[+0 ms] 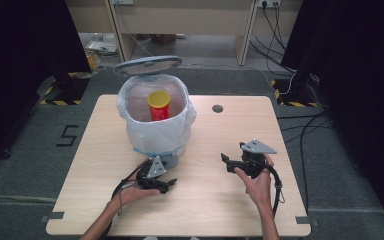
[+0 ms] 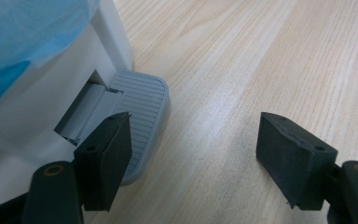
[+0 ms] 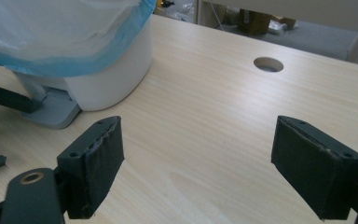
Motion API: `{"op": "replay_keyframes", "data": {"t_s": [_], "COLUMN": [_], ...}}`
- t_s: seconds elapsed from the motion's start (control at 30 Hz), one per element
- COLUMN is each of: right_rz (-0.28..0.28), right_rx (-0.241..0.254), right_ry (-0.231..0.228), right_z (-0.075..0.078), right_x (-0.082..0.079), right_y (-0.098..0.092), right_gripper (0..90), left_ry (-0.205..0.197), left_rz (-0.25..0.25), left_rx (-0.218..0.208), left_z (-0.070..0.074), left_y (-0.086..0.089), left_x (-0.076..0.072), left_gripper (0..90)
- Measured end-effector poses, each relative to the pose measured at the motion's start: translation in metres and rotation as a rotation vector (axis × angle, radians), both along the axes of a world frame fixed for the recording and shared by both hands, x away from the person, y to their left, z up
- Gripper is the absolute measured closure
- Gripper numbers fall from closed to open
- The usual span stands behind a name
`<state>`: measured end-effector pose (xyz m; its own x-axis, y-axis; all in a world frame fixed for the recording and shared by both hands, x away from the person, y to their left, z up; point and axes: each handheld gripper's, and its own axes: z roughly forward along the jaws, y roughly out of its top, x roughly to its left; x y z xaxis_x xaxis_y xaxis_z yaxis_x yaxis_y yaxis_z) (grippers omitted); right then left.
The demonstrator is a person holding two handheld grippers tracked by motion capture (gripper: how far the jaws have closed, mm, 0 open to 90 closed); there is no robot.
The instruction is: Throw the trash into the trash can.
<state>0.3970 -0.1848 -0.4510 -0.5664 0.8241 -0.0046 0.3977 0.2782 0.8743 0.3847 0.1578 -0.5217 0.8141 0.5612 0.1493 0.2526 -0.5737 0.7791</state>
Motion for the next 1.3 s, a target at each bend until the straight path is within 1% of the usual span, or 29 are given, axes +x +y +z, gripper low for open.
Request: {"op": "replay_keyframes", "data": {"t_s": [0.03, 0.1, 0.17, 0.2, 0.27, 0.37, 0.4, 0.47, 0.5, 0.53, 0.57, 0.6, 0.63, 0.73, 0.77, 0.8, 0.93, 0.97, 1.07, 1.13, 1.27, 1.3], "right_rz": [0.0, 0.008, 0.018, 0.018, 0.023, 0.017, 0.022, 0.015, 0.015, 0.018, 0.018, 0.016, 0.014, 0.012, 0.012, 0.012, 0.009, 0.01, 0.01, 0.013, 0.007, 0.007], "right_rx": [0.0, -0.009, -0.035, -0.035, -0.063, -0.061, -0.064, -0.066, -0.066, -0.077, -0.077, -0.078, -0.078, -0.087, -0.087, -0.089, -0.102, -0.109, -0.136, -0.136, -0.145, -0.145], "right_ry": [0.0, 0.023, 0.037, 0.037, 0.042, 0.047, 0.053, 0.069, 0.069, 0.08, 0.08, 0.07, 0.074, 0.098, 0.098, 0.108, 0.112, 0.109, 0.125, 0.121, 0.151, 0.151], "right_z": [0.0, -0.006, -0.009, -0.009, -0.013, -0.016, -0.018, -0.022, -0.022, -0.024, -0.024, -0.026, -0.027, -0.034, -0.034, -0.034, -0.036, -0.037, -0.04, -0.042, -0.051, -0.051], "right_x": [0.0, -0.002, -0.003, -0.003, -0.005, -0.005, -0.006, -0.007, -0.007, -0.008, -0.008, -0.01, -0.01, -0.012, -0.012, -0.012, -0.012, -0.012, -0.013, -0.013, -0.016, -0.016], "right_y": [0.0, 0.003, 0.005, 0.005, 0.007, 0.006, 0.005, 0.004, 0.004, 0.003, 0.003, 0.003, 0.003, 0.0, 0.0, 0.0, 0.0, 0.0, 0.002, 0.003, 0.002, 0.002], "right_gripper": [17.1, 16.9, 16.9, 16.9, 17.4, 17.4, 17.5, 17.2, 17.2, 17.3, 17.3, 17.8, 17.9, 17.6, 17.6, 17.6, 17.5, 17.5, 17.7, 18.2, 18.1, 18.1], "left_ry": [0.0, 0.001, 0.0, 0.0, 0.0, 0.0, 0.0, 0.0, 0.0, 0.0, 0.0, 0.0, 0.0, 0.0, 0.0, 0.0, 0.0, 0.0, 0.0, 0.0, 0.0, 0.0], "left_rz": [0.0, -0.003, -0.001, 0.0, -0.001, 0.001, 0.001, 0.001, 0.001, 0.001, 0.001, 0.001, 0.001, 0.001, 0.001, 0.001, 0.002, 0.002, 0.002, 0.002, 0.002, 0.002], "left_rx": [0.0, 0.001, 0.0, 0.0, 0.0, 0.0, 0.0, 0.0, 0.0, 0.0, 0.001, 0.001, 0.001, 0.001, 0.0, 0.0, 0.0, 0.0, 0.0, 0.0, 0.0, 0.0], "left_z": [0.0, 0.0, 0.0, 0.0, 0.0, 0.0, 0.0, 0.0, 0.0, 0.0, 0.0, 0.0, 0.0, 0.0, 0.0, 0.0, 0.0, 0.0, 0.0, 0.0, 0.0, 0.0], "left_y": [0.0, 0.0, 0.0, 0.0, 0.0, 0.0, 0.0, 0.0, 0.0, 0.0, 0.0, 0.0, 0.0, 0.0, 0.0, 0.0, 0.0, 0.0, 0.0, 0.0, 0.0, 0.0], "left_x": [0.0, 0.0, 0.0, 0.0, 0.0, 0.0, 0.0, 0.0, 0.0, 0.0, 0.0, 0.0, 0.0, 0.0, 0.0, 0.0, 0.0, 0.0, 0.0, 0.0, 0.0, 0.0], "left_gripper": [26.0, 26.0, 25.9, 25.9, 25.9, 25.9, 25.9, 25.9, 25.9, 25.9, 25.9, 25.9, 25.9, 25.9, 25.9, 25.9, 25.9, 25.9, 25.9, 25.9, 25.9, 25.9]}}
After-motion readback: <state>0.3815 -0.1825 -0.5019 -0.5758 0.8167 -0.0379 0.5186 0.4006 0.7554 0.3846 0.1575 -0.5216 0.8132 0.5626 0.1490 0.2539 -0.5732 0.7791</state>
